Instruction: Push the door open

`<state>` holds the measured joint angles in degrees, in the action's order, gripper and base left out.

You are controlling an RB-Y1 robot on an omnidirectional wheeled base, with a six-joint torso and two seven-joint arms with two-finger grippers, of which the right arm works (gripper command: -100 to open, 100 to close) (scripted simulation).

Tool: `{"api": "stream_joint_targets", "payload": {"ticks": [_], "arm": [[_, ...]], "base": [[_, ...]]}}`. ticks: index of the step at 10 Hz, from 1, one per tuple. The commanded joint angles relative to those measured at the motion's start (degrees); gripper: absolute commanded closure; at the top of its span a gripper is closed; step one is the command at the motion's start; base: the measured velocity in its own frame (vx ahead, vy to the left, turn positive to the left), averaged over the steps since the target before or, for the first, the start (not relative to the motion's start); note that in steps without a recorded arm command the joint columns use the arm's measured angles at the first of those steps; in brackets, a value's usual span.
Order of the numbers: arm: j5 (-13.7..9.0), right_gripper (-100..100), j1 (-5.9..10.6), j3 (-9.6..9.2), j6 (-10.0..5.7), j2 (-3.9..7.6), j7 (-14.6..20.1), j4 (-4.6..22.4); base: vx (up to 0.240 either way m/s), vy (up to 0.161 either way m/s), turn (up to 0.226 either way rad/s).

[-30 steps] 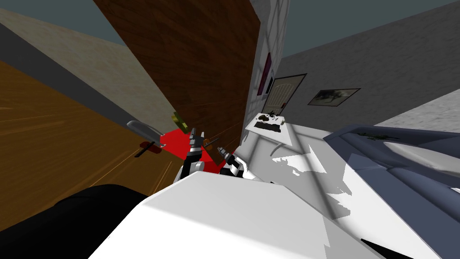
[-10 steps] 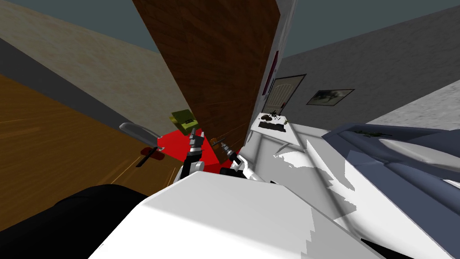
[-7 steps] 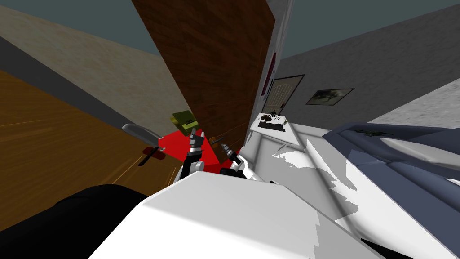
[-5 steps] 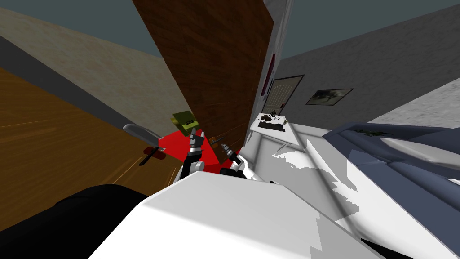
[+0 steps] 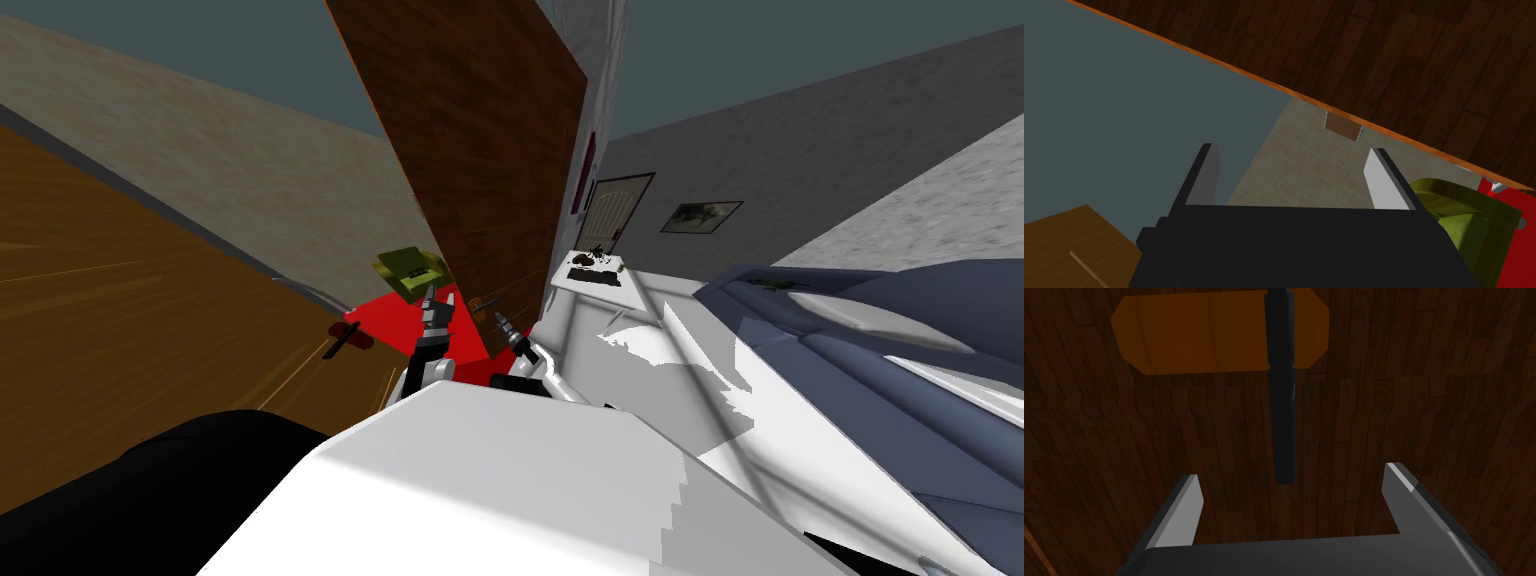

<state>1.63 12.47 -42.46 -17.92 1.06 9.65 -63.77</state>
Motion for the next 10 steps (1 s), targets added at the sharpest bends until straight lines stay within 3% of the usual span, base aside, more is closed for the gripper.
{"api": "stream_joint_targets", "payload": {"ticks": [1,4,7,8,9,10], "arm": [[0.03,-100,0.26,0.34,0.06,1.05,-0.15,0.29],[0.07,-100,0.65,0.86,0.16,1.3,-0.37,0.74],[0.13,-100,1.19,1.58,0.29,-0.68,-0.68,1.35],[0.13,-100,0.89,1.38,0.26,-0.02,-0.59,0.98],[0.13,100,0.89,1.38,0.26,-0.02,-0.59,0.98],[0.13,100,0.89,1.38,0.26,-0.02,-0.59,0.98]], "base": [[0.054,0.09,0.039],[0.135,0.149,0.021],[0.171,0.162,0.025],[0.067,0.068,-0.002],[-0.007,-0.007,-0.002],[-0.015,-0.025,0.003]]}}
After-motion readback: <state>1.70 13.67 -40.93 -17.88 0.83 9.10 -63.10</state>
